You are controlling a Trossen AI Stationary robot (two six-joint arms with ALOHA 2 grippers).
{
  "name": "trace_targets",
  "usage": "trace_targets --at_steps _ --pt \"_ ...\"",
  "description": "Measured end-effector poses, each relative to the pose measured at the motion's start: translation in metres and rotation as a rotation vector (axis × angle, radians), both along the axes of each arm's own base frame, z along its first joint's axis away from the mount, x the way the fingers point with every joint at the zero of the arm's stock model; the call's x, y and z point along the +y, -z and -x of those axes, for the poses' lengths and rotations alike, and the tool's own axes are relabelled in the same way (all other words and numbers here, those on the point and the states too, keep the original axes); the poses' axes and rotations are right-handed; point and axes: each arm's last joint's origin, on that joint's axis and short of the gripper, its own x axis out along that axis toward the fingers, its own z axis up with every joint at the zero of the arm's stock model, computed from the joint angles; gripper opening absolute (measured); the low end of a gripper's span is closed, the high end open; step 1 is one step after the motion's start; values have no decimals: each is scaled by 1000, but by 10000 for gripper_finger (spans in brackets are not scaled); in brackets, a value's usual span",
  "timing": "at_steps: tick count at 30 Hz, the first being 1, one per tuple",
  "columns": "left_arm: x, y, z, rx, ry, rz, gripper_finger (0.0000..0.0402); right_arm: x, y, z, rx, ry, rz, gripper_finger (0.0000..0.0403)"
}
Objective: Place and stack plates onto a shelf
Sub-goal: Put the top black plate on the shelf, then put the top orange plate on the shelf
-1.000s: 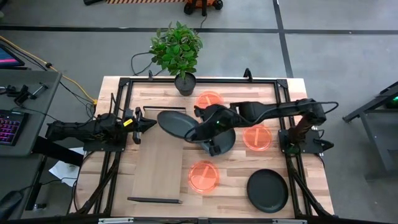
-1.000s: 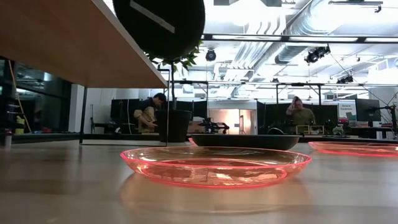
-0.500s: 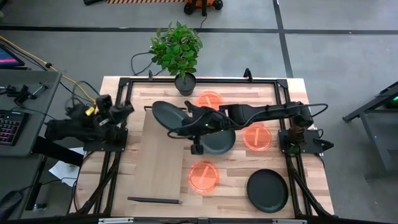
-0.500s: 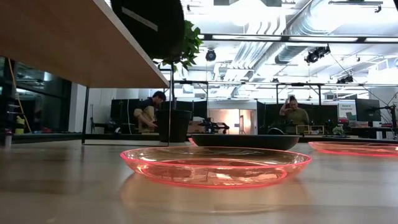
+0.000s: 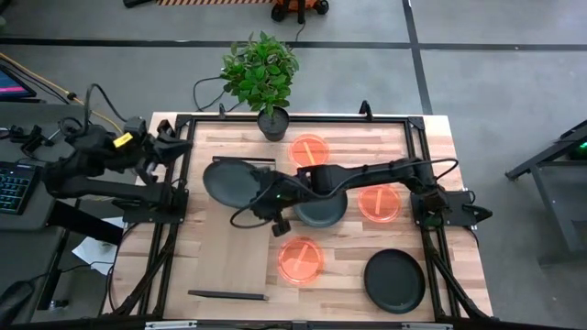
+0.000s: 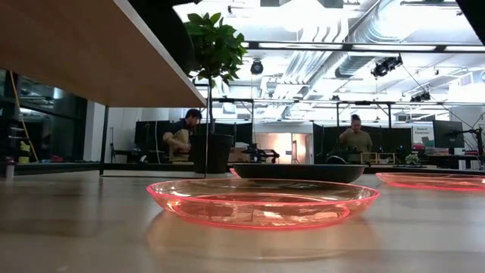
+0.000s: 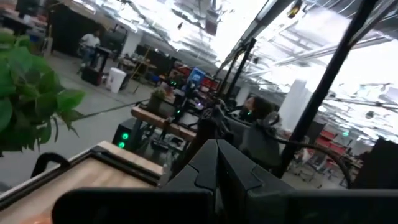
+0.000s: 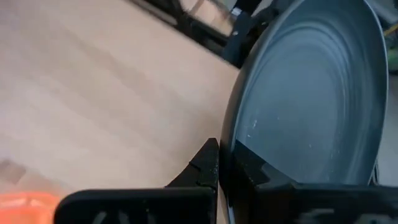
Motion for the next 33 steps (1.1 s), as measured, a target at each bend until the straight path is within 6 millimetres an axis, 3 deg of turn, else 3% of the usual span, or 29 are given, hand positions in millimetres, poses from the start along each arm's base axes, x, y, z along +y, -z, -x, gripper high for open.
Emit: trace_targets --at_steps 7,19,29,33 --pt "0 5 -19 57 2 51 0 0 20 -1 110 -53 80 0" --pt "0 -8 -28 -67 2 69 0 0 26 -3 125 -43 112 7" --pt "0 -8 -28 -67 1 68 0 7 21 -5 71 -50 108 128" --pt "0 -8 -28 -64 -4 43 0 8 2 3 66 1 80 154"
